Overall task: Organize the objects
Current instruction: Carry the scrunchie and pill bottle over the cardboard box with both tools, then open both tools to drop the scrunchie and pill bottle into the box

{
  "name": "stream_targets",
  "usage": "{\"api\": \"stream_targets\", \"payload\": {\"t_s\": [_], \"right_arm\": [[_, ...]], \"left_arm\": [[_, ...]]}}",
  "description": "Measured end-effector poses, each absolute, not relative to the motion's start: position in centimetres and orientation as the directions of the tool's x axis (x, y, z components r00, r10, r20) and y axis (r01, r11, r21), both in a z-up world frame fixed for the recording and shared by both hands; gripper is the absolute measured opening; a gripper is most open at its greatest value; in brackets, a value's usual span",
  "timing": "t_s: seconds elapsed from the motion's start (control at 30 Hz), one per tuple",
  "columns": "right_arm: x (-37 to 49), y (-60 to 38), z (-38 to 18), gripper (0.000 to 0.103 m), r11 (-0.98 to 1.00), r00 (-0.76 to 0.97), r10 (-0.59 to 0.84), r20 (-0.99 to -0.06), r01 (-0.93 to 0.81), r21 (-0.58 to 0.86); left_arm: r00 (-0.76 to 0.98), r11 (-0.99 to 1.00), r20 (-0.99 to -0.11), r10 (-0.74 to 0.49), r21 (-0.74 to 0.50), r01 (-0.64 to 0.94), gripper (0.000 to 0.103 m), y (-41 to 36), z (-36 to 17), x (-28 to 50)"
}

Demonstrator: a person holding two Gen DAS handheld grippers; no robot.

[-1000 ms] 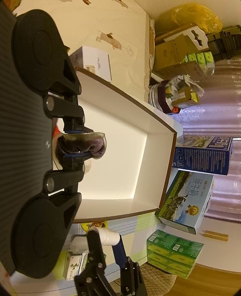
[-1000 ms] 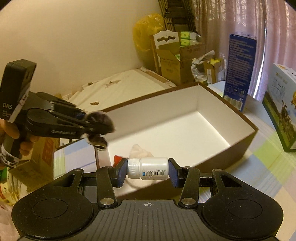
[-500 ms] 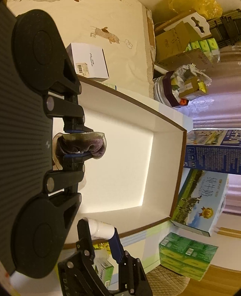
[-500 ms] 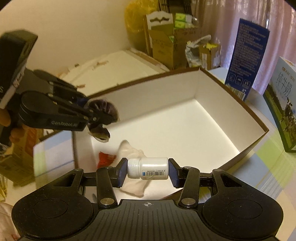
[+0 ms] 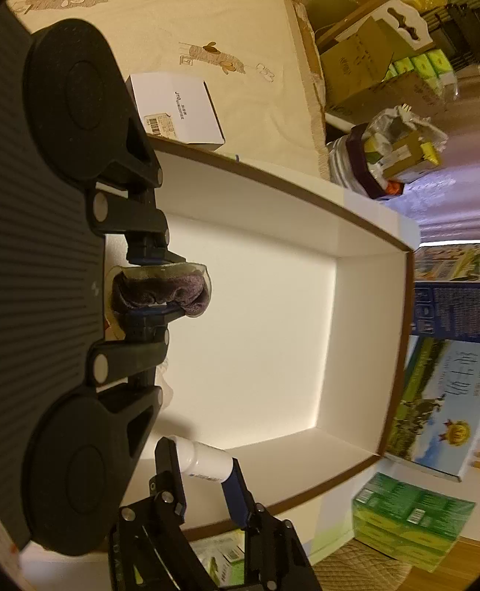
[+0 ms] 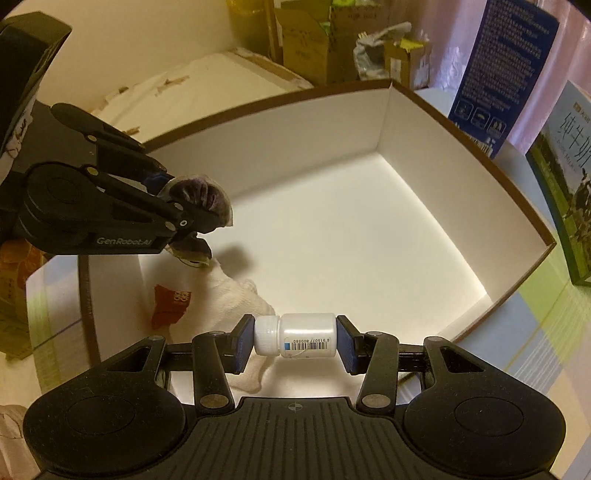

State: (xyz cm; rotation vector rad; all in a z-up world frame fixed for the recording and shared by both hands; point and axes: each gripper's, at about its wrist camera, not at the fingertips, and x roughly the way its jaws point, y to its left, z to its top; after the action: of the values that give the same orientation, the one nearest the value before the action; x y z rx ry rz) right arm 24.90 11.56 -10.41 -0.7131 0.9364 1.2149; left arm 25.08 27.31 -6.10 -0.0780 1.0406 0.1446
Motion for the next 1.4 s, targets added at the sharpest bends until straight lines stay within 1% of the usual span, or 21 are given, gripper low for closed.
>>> {"api": "stream_targets", "payload": {"t_s": [0.2,0.47,0.6,0.63,0.7,0.73,0.8,0.9,0.97,1.0,1.07,1.1,1.4], "right_arm": [[25.4,12.7,-11.2,0.044,0.23,0.081,0.405,-0.911,-0.973,0.015],[25.7,13.3,-11.6,0.044,0.23,0.091,0.385,-0.919,-0.973,0.001],[25.7,13.5,-11.6,0.044,0.227,0.097,0.386,-0.917,-0.974,-0.008],[25.6,13.5,-11.5,0.044,0.228,0.106,0.39,-0.915,-0.974,-0.016],[25.5,13.6,-11.6,0.044,0.23,0.126,0.386,-0.914,-0.972,-0.037],[25.4,13.6,-11.6,0.044,0.232,0.139,0.384,-0.913,-0.971,-0.05],[25.5,13.9,-11.6,0.045,0.23,0.15,0.38,-0.913,-0.971,-0.064],[25.4,13.8,-11.5,0.05,0.23,0.155,0.385,-0.91,-0.971,-0.068],[25.4,13.7,-11.5,0.056,0.232,0.162,0.388,-0.907,-0.97,-0.073],[25.4,13.6,-11.5,0.057,0.233,0.164,0.391,-0.906,-0.969,-0.075],[25.3,13.5,-11.4,0.059,0.235,0.166,0.396,-0.903,-0.969,-0.075],[25.3,13.5,-11.4,0.06,0.235,0.165,0.398,-0.902,-0.969,-0.074],[25.0,13.0,-10.7,0.061,0.241,0.172,0.421,-0.891,-0.968,-0.074]], "left_arm": [[0.474,0.991,-0.877,0.08,0.02,-0.132,0.019,27.5,-6.9,26.1],[0.46,0.993,-0.885,0.075,0.024,-0.117,0.019,27.5,-7.3,26.6],[0.461,0.993,-0.884,0.08,0.033,-0.111,0.021,27.5,-7.4,26.8],[0.462,0.994,-0.883,0.081,0.035,-0.108,0.023,27.5,-7.4,26.8],[0.463,0.994,-0.883,0.079,0.034,-0.105,0.03,27.4,-7.3,26.9],[0.464,0.994,-0.882,0.079,0.034,-0.103,0.041,27.4,-7.3,27.0],[0.473,0.994,-0.877,0.084,0.04,-0.102,0.051,27.4,-7.2,27.0],[0.479,0.994,-0.874,0.082,0.04,-0.099,0.06,27.4,-7.0,26.9],[0.482,0.995,-0.873,0.077,0.035,-0.096,0.062,27.4,-6.9,26.9],[0.482,0.995,-0.873,0.077,0.036,-0.095,0.063,27.3,-6.8,26.9],[0.485,0.995,-0.871,0.079,0.037,-0.095,0.069,27.2,-6.8,26.8],[0.487,0.994,-0.869,0.082,0.039,-0.098,0.07,27.2,-6.7,26.8],[0.503,0.993,-0.86,0.081,0.029,-0.11,0.07,27.2,-5.7,26.0]]}}
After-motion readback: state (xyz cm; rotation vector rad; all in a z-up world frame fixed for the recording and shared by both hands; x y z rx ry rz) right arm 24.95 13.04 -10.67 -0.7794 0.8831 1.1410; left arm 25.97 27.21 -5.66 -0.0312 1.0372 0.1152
